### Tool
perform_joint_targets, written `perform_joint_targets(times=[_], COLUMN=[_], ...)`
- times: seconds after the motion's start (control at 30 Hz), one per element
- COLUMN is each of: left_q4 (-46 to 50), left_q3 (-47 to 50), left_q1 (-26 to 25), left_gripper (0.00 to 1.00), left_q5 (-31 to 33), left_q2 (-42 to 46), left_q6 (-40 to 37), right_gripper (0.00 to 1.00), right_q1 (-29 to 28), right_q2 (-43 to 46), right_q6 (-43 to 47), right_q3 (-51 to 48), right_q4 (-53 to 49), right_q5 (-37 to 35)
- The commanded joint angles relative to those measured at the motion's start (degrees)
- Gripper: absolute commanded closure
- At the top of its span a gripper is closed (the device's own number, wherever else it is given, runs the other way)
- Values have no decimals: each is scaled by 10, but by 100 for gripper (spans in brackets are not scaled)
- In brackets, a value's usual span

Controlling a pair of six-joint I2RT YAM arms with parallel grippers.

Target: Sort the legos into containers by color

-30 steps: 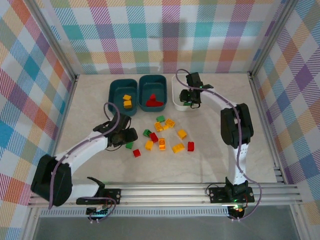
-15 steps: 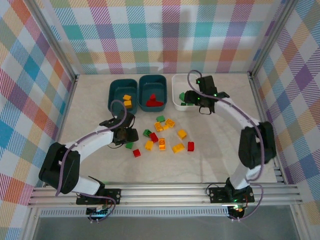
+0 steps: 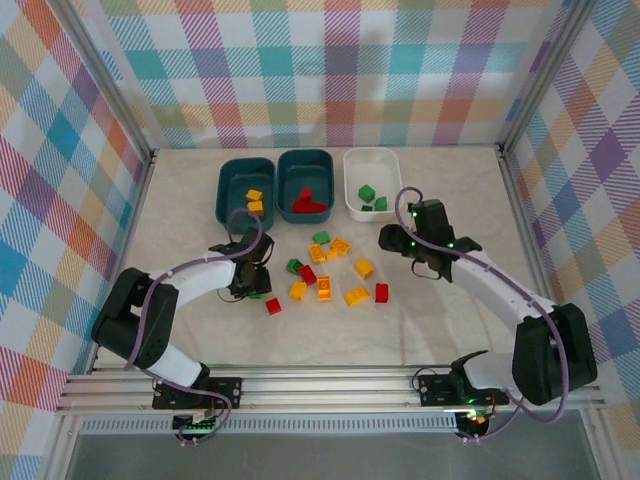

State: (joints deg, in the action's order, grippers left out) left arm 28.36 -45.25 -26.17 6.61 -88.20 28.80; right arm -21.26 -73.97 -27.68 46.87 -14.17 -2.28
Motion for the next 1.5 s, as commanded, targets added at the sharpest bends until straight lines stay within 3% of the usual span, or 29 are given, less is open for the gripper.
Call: perform_joint_targets(times=[0.0,0.2,0.43,0.53,0.83,1.1,1.3,1.33,1.4,1.47], left_q4=[-23,7,87,92,88,122,85,80,81,90], left_q3=[0,-48,-153,-226,-585,-849,-894,-894,-902,-917], left_q1=[-5,-11,-19,-21,-69,-77,-85,-86,-86,-86], left_gripper=[65,82,86,86,87,87,86,84,72,72], left_q5=[-14,-32,-28,-62,-203,-247,-257,-257,-251,-250], left_q2=[-24,-39,2,-14,-283,-491,-526,-527,-537,-551], left_q6=[-3,-5,-17,-18,-62,-66,-50,-47,-41,-41], right_gripper=[31,30,30,30,30,30,30,30,30,30], right_q1=[-2,-1,16,29,57,63,63,63,63,63], right_q2=[23,59,52,39,5,4,7,6,2,-4], right_q6=[-10,-6,12,0,-18,-12,-16,-16,-16,-14], right_q3=[-14,-3,45,54,80,73,60,58,54,56], right_q4=[10,-33,-79,-79,-83,-85,-78,-76,-74,-74], right_q5=[-1,-35,-73,-71,-60,-48,-25,-22,-14,-7])
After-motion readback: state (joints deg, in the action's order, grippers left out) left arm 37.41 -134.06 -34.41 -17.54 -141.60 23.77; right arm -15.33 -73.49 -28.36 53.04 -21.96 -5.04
